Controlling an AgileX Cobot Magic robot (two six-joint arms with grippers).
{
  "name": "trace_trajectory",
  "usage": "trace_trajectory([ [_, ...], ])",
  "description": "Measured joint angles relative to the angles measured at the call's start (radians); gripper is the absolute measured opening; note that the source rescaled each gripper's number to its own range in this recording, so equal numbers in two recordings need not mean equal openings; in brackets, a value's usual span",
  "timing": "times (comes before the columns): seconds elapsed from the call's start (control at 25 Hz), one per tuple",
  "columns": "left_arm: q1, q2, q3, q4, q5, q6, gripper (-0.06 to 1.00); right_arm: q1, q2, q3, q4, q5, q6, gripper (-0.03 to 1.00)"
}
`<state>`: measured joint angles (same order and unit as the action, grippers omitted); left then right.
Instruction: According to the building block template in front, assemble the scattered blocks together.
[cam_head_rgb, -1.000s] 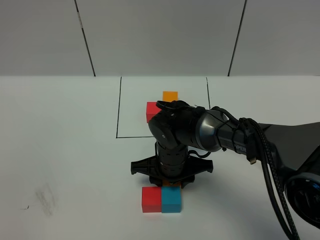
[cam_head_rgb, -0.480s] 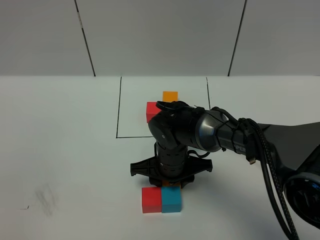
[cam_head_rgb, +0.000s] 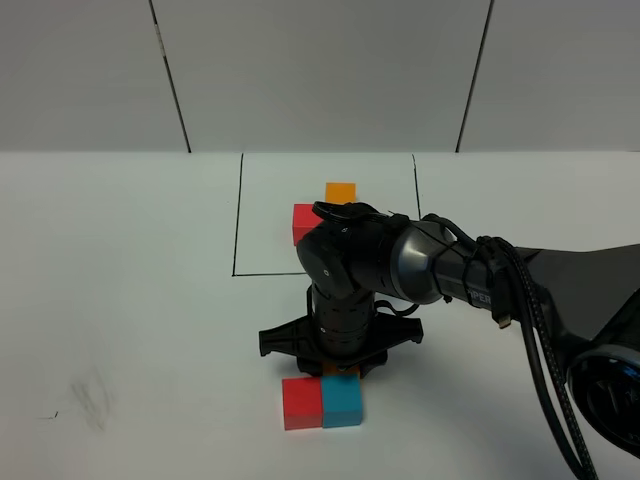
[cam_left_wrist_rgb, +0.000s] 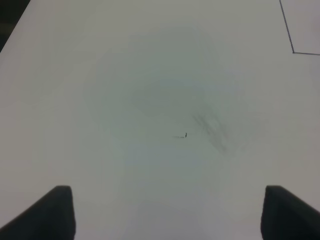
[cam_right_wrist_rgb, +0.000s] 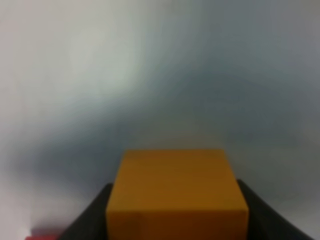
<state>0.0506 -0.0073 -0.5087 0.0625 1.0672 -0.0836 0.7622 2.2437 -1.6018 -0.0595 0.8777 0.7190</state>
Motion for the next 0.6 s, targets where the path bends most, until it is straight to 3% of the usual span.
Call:
trace_trajectory([
  [0.12, 0.0, 0.0, 0.0, 0.0, 0.0, 0.0, 0.99, 0.0, 0.001, 0.0, 0.01, -0.002, -0.005, 0.29],
  [0.44, 0.0, 0.0, 0.0, 0.0, 0.0, 0.0, 0.99, 0.001, -0.035, 0.003, 0.022, -0.02, -0.052, 0.73],
  [0.6, 0.0, 0.0, 0.0, 0.0, 0.0, 0.0, 0.99, 0.001, -0.103, -0.011, -0.028, -0.017, -0.054, 0.79],
])
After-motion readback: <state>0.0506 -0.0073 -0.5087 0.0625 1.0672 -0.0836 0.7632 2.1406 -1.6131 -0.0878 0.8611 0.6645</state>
